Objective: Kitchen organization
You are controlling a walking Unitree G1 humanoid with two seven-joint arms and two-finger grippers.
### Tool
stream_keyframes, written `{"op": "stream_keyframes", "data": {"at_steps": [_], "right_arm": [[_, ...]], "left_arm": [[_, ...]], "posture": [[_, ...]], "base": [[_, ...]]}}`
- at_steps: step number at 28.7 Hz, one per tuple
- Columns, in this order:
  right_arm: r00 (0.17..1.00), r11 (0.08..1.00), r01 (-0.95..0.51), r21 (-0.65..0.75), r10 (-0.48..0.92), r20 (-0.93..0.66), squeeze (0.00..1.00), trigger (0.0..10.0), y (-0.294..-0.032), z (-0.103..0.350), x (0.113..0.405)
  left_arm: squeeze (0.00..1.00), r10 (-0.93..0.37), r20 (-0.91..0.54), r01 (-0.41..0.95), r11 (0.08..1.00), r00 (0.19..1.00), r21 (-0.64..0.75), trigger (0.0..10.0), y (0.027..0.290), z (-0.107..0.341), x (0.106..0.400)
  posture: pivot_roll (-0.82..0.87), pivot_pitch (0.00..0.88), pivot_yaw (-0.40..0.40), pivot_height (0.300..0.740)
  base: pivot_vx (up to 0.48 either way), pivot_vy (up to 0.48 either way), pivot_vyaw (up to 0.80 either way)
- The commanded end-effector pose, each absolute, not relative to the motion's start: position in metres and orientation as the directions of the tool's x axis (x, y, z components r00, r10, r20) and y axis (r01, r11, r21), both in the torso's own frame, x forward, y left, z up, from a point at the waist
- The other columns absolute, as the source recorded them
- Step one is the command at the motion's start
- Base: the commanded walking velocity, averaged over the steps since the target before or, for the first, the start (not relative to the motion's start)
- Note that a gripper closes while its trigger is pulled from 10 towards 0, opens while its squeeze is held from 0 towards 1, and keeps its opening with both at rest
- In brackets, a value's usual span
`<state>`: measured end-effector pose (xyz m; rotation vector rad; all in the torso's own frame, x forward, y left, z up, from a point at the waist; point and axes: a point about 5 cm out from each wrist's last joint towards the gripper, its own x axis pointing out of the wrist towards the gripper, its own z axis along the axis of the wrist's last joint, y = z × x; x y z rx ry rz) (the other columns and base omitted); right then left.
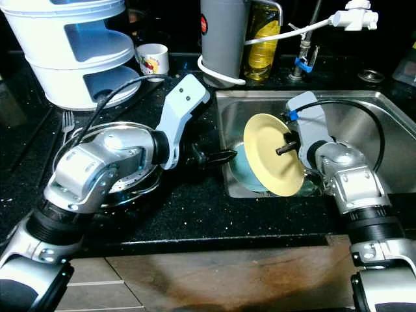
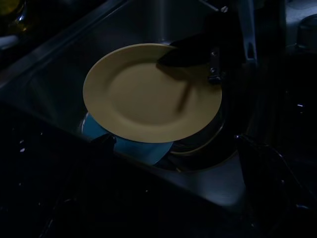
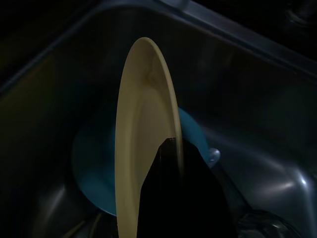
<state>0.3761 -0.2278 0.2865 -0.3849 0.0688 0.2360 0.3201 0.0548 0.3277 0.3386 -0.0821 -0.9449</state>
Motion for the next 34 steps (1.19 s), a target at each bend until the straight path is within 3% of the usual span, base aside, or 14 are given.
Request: {"op": "stream_keyframes", "data": {"at_steps": [1,2,3,4,5,6,7,19,22,25,26,27,28,34], "right_arm": [[0.967,0.899,-0.251,-0.358,0.215,-0.137,0.83,10.0,-0.228,0.282,0.376],[0.967,0.9,-0.251,-0.357,0.215,-0.138,0.98,10.0,-0.228,0.282,0.376],[0.967,0.9,-0.249,-0.357,0.214,-0.135,1.0,10.0,-0.228,0.283,0.377],[0.97,0.902,-0.24,-0.359,0.208,-0.126,1.0,10.0,-0.227,0.284,0.377],[0.974,0.907,-0.225,-0.357,0.198,-0.11,0.85,10.0,-0.228,0.287,0.378],[0.974,0.907,-0.225,-0.357,0.198,-0.11,0.85,10.0,-0.228,0.287,0.378],[0.98,0.916,-0.199,-0.349,0.184,-0.076,0.0,10.0,-0.228,0.292,0.379],[0.933,0.982,-0.122,-0.146,0.164,0.321,0.0,10.0,-0.212,0.355,0.381],[0.902,0.963,-0.27,-0.01,0.257,0.347,0.0,10.0,-0.193,0.361,0.381],[0.834,0.849,-0.517,0.112,0.47,0.29,0.0,10.0,-0.152,0.352,0.379],[0.801,0.798,-0.586,0.141,0.546,0.245,0.2,10.0,-0.136,0.344,0.377],[0.801,0.798,-0.586,0.141,0.546,0.245,0.2,10.0,-0.136,0.344,0.377],[0.752,0.734,-0.659,0.163,0.638,0.165,1.0,10.0,-0.11,0.329,0.374],[0.637,0.599,-0.761,0.249,0.761,0.119,1.0,10.0,-0.079,0.317,0.367]], "left_arm": [[0.0,-0.803,-0.081,0.783,0.545,0.59,0.301,10.0,0.056,0.329,0.321],[0.0,-0.802,-0.077,0.782,0.548,0.592,0.297,10.0,0.056,0.33,0.322],[0.0,-0.798,-0.069,0.776,0.556,0.598,0.296,10.0,0.057,0.332,0.322],[0.0,-0.795,-0.065,0.772,0.561,0.603,0.297,10.0,0.058,0.333,0.323],[0.0,-0.791,-0.056,0.768,0.571,0.609,0.291,10.0,0.059,0.336,0.323],[0.0,-0.791,-0.056,0.768,0.571,0.609,0.291,10.0,0.059,0.336,0.323],[0.0,-0.781,-0.029,0.756,0.593,0.623,0.279,10.0,0.063,0.342,0.323],[0.0,-0.631,0.182,0.603,0.775,0.754,0.19,10.0,0.125,0.401,0.319],[0.0,-0.568,0.212,0.538,0.823,0.795,0.183,10.0,0.152,0.407,0.316],[0.0,-0.53,0.185,0.499,0.846,0.828,0.189,10.0,0.178,0.404,0.308],[0.0,-0.542,0.159,0.506,0.835,0.825,0.215,10.0,0.186,0.401,0.302],[0.0,-0.542,0.159,0.506,0.835,0.825,0.215,10.0,0.186,0.401,0.302],[0.0,-0.576,0.108,0.536,0.803,0.81,0.261,10.0,0.197,0.395,0.288],[0.0,-0.61,0.102,0.561,0.773,0.786,0.296,10.0,0.213,0.4,0.268]], "posture": [[0.05,0.191,-0.018,0.74],[0.05,0.193,-0.02,0.74],[0.05,0.193,-0.02,0.74],[0.05,0.193,-0.02,0.74],[0.05,0.193,-0.02,0.74],[0.05,0.193,-0.02,0.74],[0.05,0.193,-0.02,0.74],[0.05,0.195,-0.028,0.74],[0.05,0.195,-0.04,0.74],[0.05,0.195,-0.04,0.74],[0.05,0.195,-0.047,0.74],[0.05,0.195,-0.047,0.74],[0.05,0.195,-0.047,0.74],[0.06,0.204,-0.056,0.74]], "base": [[0.0,0.0,0.0],[0.0,0.0,0.0],[0.0,0.0,0.0],[0.0,0.0,0.0],[0.0,0.0,0.0],[0.0,0.0,0.0],[0.0,0.0,0.0],[0.0,0.0,0.0],[0.0,0.0,0.0],[0.0,0.0,0.0],[0.0,0.0,0.0],[0.0,0.0,0.0],[0.0,0.0,0.0],[0.0,0.0,0.0]]}}
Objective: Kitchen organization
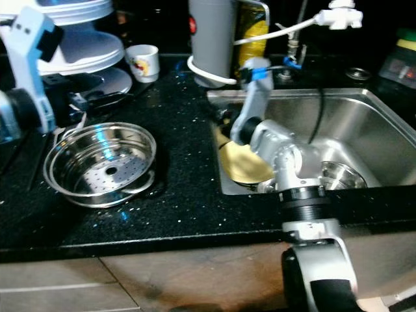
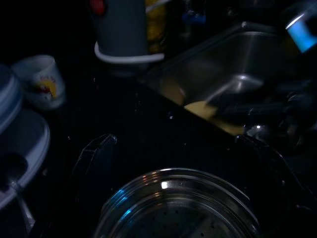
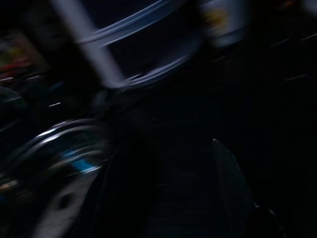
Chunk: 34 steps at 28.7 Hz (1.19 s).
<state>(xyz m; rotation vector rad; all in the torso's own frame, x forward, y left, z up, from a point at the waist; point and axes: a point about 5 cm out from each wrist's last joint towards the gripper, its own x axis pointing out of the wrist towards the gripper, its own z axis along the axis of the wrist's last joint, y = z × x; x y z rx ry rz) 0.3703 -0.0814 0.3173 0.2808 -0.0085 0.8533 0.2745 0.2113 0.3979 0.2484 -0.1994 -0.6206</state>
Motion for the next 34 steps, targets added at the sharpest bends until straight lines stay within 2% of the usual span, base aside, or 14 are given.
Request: {"op": "stream_keyframes", "data": {"at_steps": [1,4,5,6,7,8,9,13,19,25,26,27,29,34], "right_arm": [[0.631,0.59,-0.766,0.256,0.767,0.118,1.0,10.0,-0.076,0.316,0.366],[0.592,0.539,-0.784,0.31,0.799,0.108,1.0,10.0,-0.064,0.313,0.365],[0.57,0.513,-0.792,0.332,0.816,0.098,0.95,10.0,-0.059,0.312,0.363],[0.557,0.501,-0.796,0.341,0.826,0.088,0.67,10.0,-0.055,0.311,0.362],[0.557,0.501,-0.796,0.341,0.826,0.088,0.67,10.0,-0.055,0.311,0.362],[0.541,0.494,-0.805,0.328,0.839,0.064,0.07,10.0,-0.051,0.309,0.36],[0.522,0.484,-0.816,0.316,0.852,0.041,0.0,10.0,-0.048,0.307,0.359],[0.488,0.481,-0.843,0.239,0.872,-0.033,0.0,10.0,-0.038,0.299,0.356],[0.492,0.506,-0.857,0.096,0.86,-0.134,0.0,10.0,-0.028,0.285,0.355],[0.501,0.514,-0.855,0.067,0.852,-0.153,0.0,10.0,-0.026,0.284,0.356],[0.511,0.525,-0.848,0.074,0.846,-0.15,0.0,6.3,-0.027,0.284,0.358],[0.511,0.525,-0.848,0.074,0.846,-0.15,0.0,6.3,-0.027,0.284,0.358],[0.52,0.534,-0.841,0.081,0.841,-0.149,0.0,0.0,-0.028,0.285,0.36],[0.542,0.557,-0.825,0.097,0.828,-0.146,0.0,0.0,-0.031,0.284,0.363]], "left_arm": [[0.0,-0.605,0.1,0.558,0.777,0.79,0.293,10.0,0.216,0.401,0.266],[0.0,-0.582,0.075,0.54,0.789,0.81,0.293,10.0,0.228,0.398,0.264],[0.0,-0.584,0.058,0.546,0.786,0.81,0.291,10.0,0.232,0.396,0.261],[0.0,-0.587,0.038,0.553,0.78,0.808,0.291,10.0,0.235,0.393,0.259],[0.0,-0.587,0.038,0.553,0.78,0.808,0.291,10.0,0.235,0.393,0.259],[0.0,-0.594,0.014,0.565,0.772,0.805,0.29,10.0,0.237,0.388,0.257],[0.0,-0.597,-0.008,0.574,0.766,0.802,0.288,10.0,0.238,0.385,0.255],[0.0,-0.608,-0.041,0.593,0.756,0.793,0.276,10.0,0.238,0.377,0.254],[0.0,-0.626,-0.066,0.619,0.741,0.777,0.261,10.0,0.236,0.371,0.252],[0.0,-0.64,-0.092,0.638,0.724,0.763,0.261,10.0,0.235,0.368,0.25],[0.0,-0.636,-0.121,0.642,0.72,0.762,0.262,10.0,0.234,0.364,0.249],[0.0,-0.636,-0.121,0.642,0.72,0.762,0.262,10.0,0.234,0.364,0.249],[0.0,-0.627,-0.149,0.642,0.718,0.764,0.269,10.0,0.234,0.36,0.249],[0.0,-0.62,-0.176,0.643,0.714,0.765,0.277,10.0,0.235,0.357,0.249]], "posture": [[0.06,0.204,-0.056,0.74],[0.06,0.205,-0.057,0.74],[0.06,0.206,-0.059,0.74],[0.06,0.207,-0.06,0.74],[0.06,0.207,-0.06,0.74],[0.06,0.207,-0.06,0.74],[0.06,0.208,-0.061,0.74],[0.06,0.209,-0.063,0.74],[0.06,0.209,-0.065,0.74],[0.06,0.21,-0.067,0.74],[0.06,0.21,-0.068,0.74],[0.06,0.21,-0.068,0.74],[0.06,0.21,-0.068,0.74],[0.05,0.203,-0.065,0.74]], "base": [[0.0,0.0,0.0],[0.0,0.0,0.0],[0.0,0.0,0.0],[0.0,0.0,0.0],[0.0,0.0,0.0],[0.0,0.0,0.0],[0.0,0.0,0.0],[0.0,0.0,0.0],[0.0,0.0,0.0],[0.0,0.0,0.0],[0.0,0.0,0.0],[0.0,0.0,0.0],[0.0,0.0,0.0],[0.0,0.0,0.0]]}}
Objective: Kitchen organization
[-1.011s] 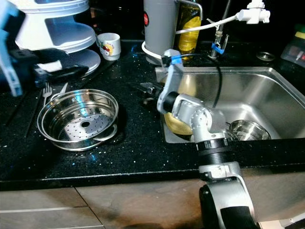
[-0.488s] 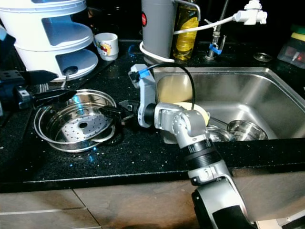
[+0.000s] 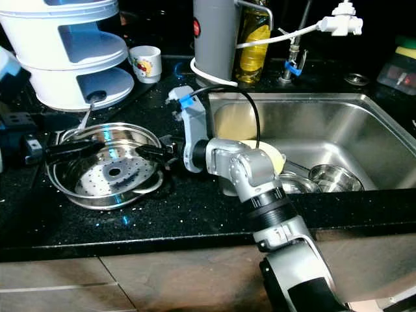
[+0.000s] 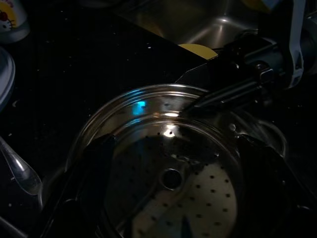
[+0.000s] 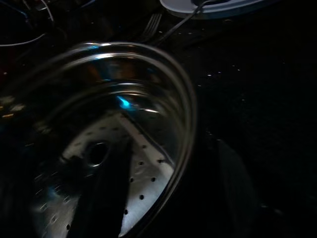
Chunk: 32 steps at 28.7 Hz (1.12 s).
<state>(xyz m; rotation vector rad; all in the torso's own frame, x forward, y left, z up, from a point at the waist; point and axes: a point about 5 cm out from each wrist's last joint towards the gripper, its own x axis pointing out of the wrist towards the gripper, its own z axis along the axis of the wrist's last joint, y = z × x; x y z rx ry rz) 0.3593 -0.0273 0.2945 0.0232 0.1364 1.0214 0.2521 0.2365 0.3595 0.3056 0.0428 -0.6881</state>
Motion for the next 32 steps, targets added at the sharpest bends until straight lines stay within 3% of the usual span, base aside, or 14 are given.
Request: {"op": "stream_keyframes", "data": {"at_steps": [1,12,25,28,29,30,32], "right_arm": [[0.546,0.561,-0.822,0.097,0.825,-0.145,0.0,0.0,-0.032,0.284,0.364],[0.604,0.618,-0.78,0.104,0.785,-0.138,0.0,0.0,-0.041,0.285,0.372],[0.724,0.725,-0.682,0.096,0.688,-0.056,0.0,0.0,-0.071,0.304,0.39],[0.778,0.776,-0.625,0.087,0.628,-0.009,0.0,0.0,-0.086,0.312,0.396],[0.806,0.803,-0.59,0.08,0.591,0.014,0.0,0.0,-0.096,0.317,0.399],[0.864,0.862,-0.502,0.068,0.498,0.068,0.0,0.0,-0.122,0.328,0.404],[0.884,0.882,-0.465,0.071,0.459,0.087,0.0,0.0,-0.134,0.333,0.405]], "left_arm": [[0.0,-0.621,-0.175,0.643,0.714,0.764,0.277,10.0,0.235,0.357,0.25],[0.0,-0.619,-0.174,0.641,0.712,0.766,0.289,10.0,0.235,0.358,0.251],[0.0,-0.594,-0.122,0.6,0.739,0.795,0.307,10.0,0.237,0.363,0.258],[0.0,-0.598,-0.066,0.586,0.748,0.798,0.312,10.0,0.234,0.368,0.262],[0.0,-0.601,-0.041,0.581,0.75,0.798,0.317,10.0,0.231,0.37,0.265],[0.0,-0.615,0.006,0.581,0.748,0.789,0.321,10.0,0.223,0.372,0.271],[0.0,-0.628,0.028,0.587,0.741,0.777,0.327,10.0,0.218,0.373,0.272]], "posture": [[0.05,0.203,-0.065,0.74],[0.05,0.197,-0.062,0.74],[0.05,0.199,-0.057,0.74],[0.05,0.201,-0.06,0.74],[0.05,0.201,-0.06,0.74],[0.05,0.201,-0.06,0.74],[0.06,0.2,-0.054,0.74]], "base": [[0.0,0.0,0.0],[0.0,0.0,0.0],[0.0,0.0,0.0],[0.0,0.0,0.0],[0.0,0.0,0.0],[0.0,0.0,0.0],[0.0,0.0,0.0]]}}
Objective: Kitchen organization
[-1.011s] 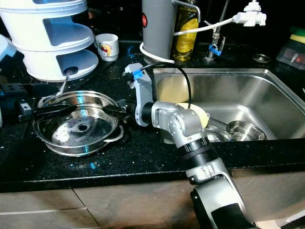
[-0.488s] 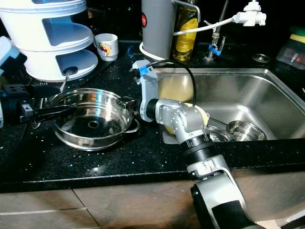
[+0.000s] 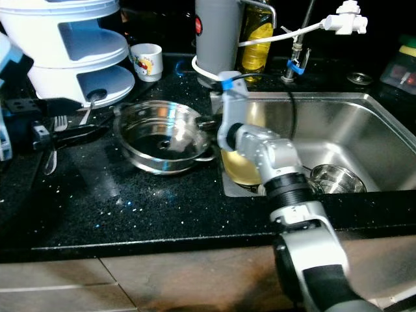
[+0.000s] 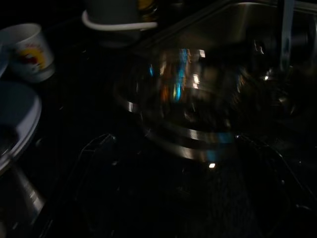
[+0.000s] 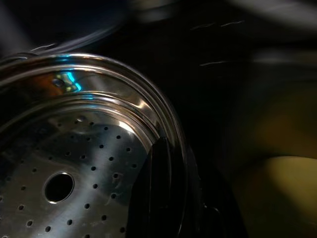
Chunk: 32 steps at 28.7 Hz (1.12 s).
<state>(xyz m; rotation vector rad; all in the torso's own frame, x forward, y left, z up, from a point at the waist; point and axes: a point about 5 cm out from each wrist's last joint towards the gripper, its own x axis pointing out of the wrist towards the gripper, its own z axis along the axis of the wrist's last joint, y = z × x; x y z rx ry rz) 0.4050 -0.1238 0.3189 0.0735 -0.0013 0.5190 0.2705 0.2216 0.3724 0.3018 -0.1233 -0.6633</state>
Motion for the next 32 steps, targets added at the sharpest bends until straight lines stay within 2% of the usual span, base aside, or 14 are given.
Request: {"op": "stream_keyframes", "data": {"at_steps": [1,2,5,6,10,13,14,16,18,21,23,26,28,32], "right_arm": [[0.904,0.904,-0.423,0.067,0.415,0.103,0.0,0.0,-0.148,0.337,0.406],[0.904,0.904,-0.423,0.067,0.415,0.103,0.0,0.0,-0.148,0.337,0.406],[0.937,0.941,-0.332,0.062,0.321,0.137,0.0,0.0,-0.179,0.348,0.405],[0.937,0.941,-0.332,0.062,0.321,0.137,0.0,0.0,-0.179,0.348,0.405],[0.963,0.977,-0.213,0.014,0.207,0.174,0.0,0.0,-0.212,0.36,0.4],[0.976,0.992,-0.113,-0.063,0.123,0.181,0.0,0.0,-0.229,0.36,0.399],[0.981,0.991,-0.042,-0.126,0.065,0.182,0.0,0.0,-0.24,0.356,0.399],[0.983,0.987,-0.011,-0.158,0.04,0.181,0.0,0.0,-0.244,0.354,0.399],[0.984,0.98,0.036,-0.195,-0.001,0.177,0.0,0.0,-0.25,0.345,0.4],[0.986,0.97,0.063,-0.237,-0.024,0.163,0.0,0.0,-0.252,0.335,0.401],[0.986,0.97,0.063,-0.237,-0.024,0.163,0.0,0.0,-0.252,0.335,0.401],[0.993,0.959,0.055,-0.277,-0.023,0.117,0.0,0.0,-0.249,0.315,0.405],[0.994,0.956,0.052,-0.289,-0.022,0.105,0.0,0.0,-0.248,0.311,0.406],[0.999,0.95,0.028,-0.311,-0.016,0.042,0.0,0.0,-0.245,0.288,0.41]], "left_arm": [[0.0,-0.646,0.055,0.598,0.733,0.761,0.323,10.0,0.214,0.375,0.274],[0.0,-0.646,0.055,0.598,0.733,0.761,0.323,10.0,0.214,0.375,0.274],[0.0,-0.675,0.106,0.621,0.72,0.73,0.309,10.0,0.203,0.378,0.279],[0.0,-0.675,0.106,0.621,0.72,0.73,0.309,10.0,0.203,0.378,0.279],[0.0,-0.708,0.12,0.659,0.696,0.696,0.285,10.0,0.19,0.374,0.286],[0.0,-0.709,0.119,0.663,0.696,0.695,0.275,10.0,0.179,0.37,0.294],[0.0,-0.704,0.096,0.655,0.695,0.704,0.296,10.0,0.167,0.363,0.302],[0.0,-0.715,0.081,0.662,0.679,0.694,0.319,10.0,0.16,0.359,0.304],[0.0,-0.768,0.06,0.712,0.617,0.637,0.334,10.0,0.143,0.35,0.305],[0.0,-0.794,0.043,0.738,0.582,0.606,0.34,10.0,0.128,0.344,0.31],[0.0,-0.794,0.043,0.738,0.582,0.606,0.34,10.0,0.128,0.344,0.31],[0.0,-0.807,-0.013,0.749,0.542,0.591,0.381,10.0,0.108,0.332,0.32],[0.0,-0.807,-0.028,0.749,0.534,0.59,0.391,10.0,0.105,0.329,0.321],[0.0,-0.84,-0.07,0.791,0.476,0.539,0.384,10.0,0.075,0.311,0.327]], "posture": [[0.05,0.201,-0.05,0.74],[0.05,0.201,-0.05,0.74],[0.05,0.199,-0.046,0.74],[0.05,0.199,-0.046,0.74],[0.04,0.198,-0.027,0.74],[0.04,0.197,-0.029,0.74],[0.04,0.197,-0.031,0.74],[0.04,0.197,-0.031,0.74],[0.04,0.198,-0.03,0.74],[0.04,0.198,-0.03,0.74],[0.04,0.198,-0.03,0.74],[0.05,0.2,-0.025,0.74],[0.05,0.203,-0.025,0.74],[0.05,0.204,-0.024,0.74]], "base": [[0.0,0.0,0.0],[0.0,0.0,0.0],[0.0,0.0,0.0],[0.0,0.0,0.0],[0.0,0.0,0.0],[0.0,0.0,0.0],[0.0,0.0,0.0],[0.0,0.0,0.0],[0.0,0.0,0.0],[0.0,0.0,0.0],[0.0,0.0,0.0],[0.0,0.0,0.0],[0.0,0.0,0.0],[0.0,0.0,0.0]]}}
